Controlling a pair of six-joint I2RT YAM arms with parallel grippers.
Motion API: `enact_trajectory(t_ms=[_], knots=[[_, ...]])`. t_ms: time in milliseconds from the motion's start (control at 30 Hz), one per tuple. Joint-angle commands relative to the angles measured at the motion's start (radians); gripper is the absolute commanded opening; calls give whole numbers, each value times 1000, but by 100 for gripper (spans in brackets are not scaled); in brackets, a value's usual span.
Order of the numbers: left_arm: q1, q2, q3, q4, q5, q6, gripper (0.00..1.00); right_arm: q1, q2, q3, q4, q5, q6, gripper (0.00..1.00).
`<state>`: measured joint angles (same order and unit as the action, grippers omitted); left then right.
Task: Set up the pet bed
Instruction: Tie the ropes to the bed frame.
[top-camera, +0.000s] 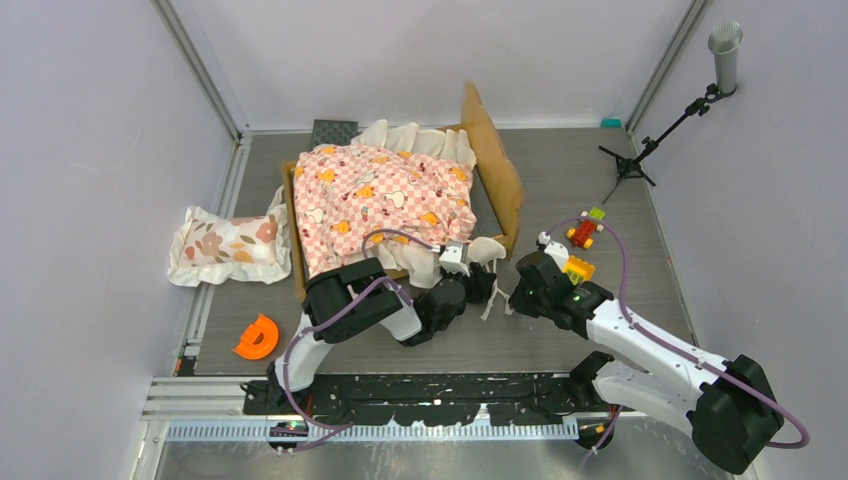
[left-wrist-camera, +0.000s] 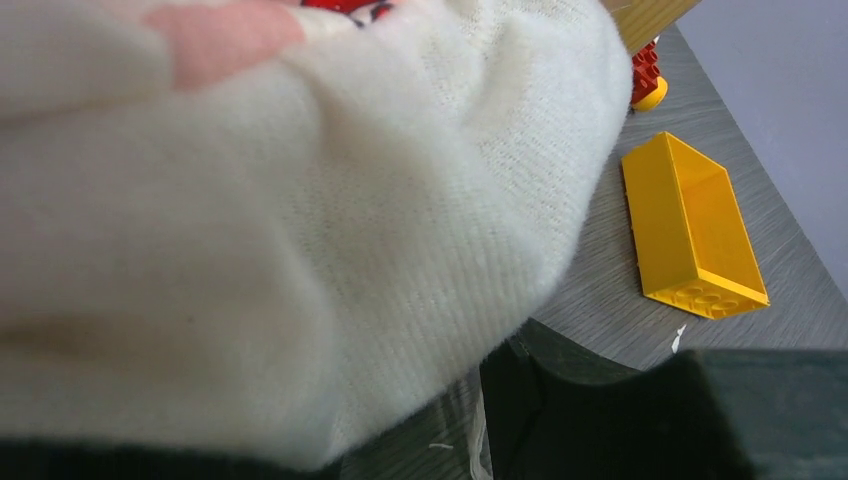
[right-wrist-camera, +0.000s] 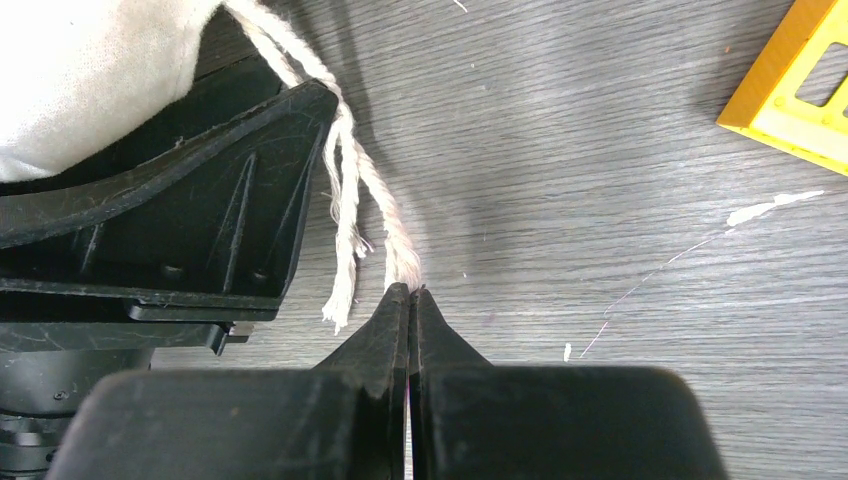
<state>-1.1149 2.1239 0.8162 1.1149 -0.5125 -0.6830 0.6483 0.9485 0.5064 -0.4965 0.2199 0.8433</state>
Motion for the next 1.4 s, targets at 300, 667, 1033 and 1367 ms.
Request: enact_trajectory(t_ms=[300, 667, 1033, 1367], knots=[[14, -42, -41, 137, 43, -7, 53, 3, -13, 0, 5, 14, 5, 1], [18, -93, -93, 177, 17, -21, 55, 3, -16, 1, 4, 13, 5, 1], [36, -56, -13, 97, -44, -35, 45, 3, -18, 4, 4, 10, 3, 1], [37, -15, 42, 52, -108, -62, 41, 3, -21, 0, 3, 10, 4, 1]])
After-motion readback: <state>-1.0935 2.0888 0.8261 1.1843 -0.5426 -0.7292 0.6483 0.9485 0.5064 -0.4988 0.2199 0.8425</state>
